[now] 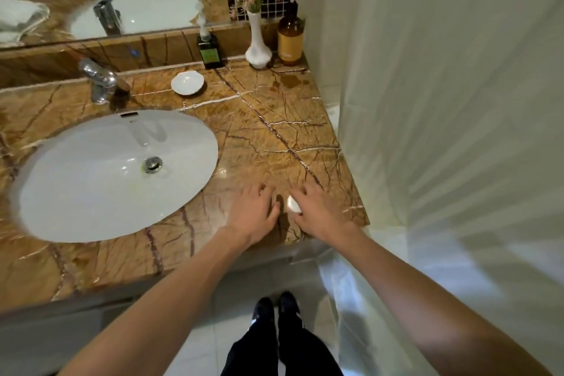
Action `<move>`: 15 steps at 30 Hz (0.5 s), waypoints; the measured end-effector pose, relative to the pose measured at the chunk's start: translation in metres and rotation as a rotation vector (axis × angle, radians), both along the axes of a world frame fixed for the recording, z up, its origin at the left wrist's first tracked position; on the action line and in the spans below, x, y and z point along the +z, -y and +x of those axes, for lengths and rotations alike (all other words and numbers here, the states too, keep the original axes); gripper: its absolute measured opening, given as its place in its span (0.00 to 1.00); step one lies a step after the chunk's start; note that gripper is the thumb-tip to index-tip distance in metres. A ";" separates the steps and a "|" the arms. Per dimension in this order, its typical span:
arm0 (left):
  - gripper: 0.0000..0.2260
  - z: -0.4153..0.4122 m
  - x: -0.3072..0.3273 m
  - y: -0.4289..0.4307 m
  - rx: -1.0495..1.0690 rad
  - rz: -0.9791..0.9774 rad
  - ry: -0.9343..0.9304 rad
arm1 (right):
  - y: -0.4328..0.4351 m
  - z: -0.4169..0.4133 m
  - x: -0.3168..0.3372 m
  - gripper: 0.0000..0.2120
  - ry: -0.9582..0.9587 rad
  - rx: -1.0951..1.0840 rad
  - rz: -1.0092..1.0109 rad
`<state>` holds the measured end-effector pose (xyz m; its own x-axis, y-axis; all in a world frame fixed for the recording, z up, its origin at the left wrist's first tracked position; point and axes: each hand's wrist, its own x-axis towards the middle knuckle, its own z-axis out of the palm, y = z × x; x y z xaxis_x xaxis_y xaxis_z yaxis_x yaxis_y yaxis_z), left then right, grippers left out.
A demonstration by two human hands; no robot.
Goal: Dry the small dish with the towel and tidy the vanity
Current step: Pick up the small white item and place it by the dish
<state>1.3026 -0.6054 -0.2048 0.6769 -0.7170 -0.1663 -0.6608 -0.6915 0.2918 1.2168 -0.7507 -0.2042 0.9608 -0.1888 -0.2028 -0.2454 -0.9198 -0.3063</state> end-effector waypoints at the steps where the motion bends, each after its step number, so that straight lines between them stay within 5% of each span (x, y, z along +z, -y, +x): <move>1: 0.20 -0.002 -0.001 0.000 -0.003 0.002 0.005 | -0.001 -0.002 -0.001 0.32 0.004 0.002 -0.006; 15: 0.20 -0.011 -0.008 -0.001 -0.046 -0.008 -0.032 | -0.005 0.006 -0.006 0.27 -0.006 -0.032 0.011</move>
<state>1.2913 -0.6045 -0.2130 0.6375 -0.7488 -0.1814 -0.6823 -0.6580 0.3185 1.2228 -0.7458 -0.2107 0.9531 -0.2174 -0.2106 -0.2766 -0.9079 -0.3151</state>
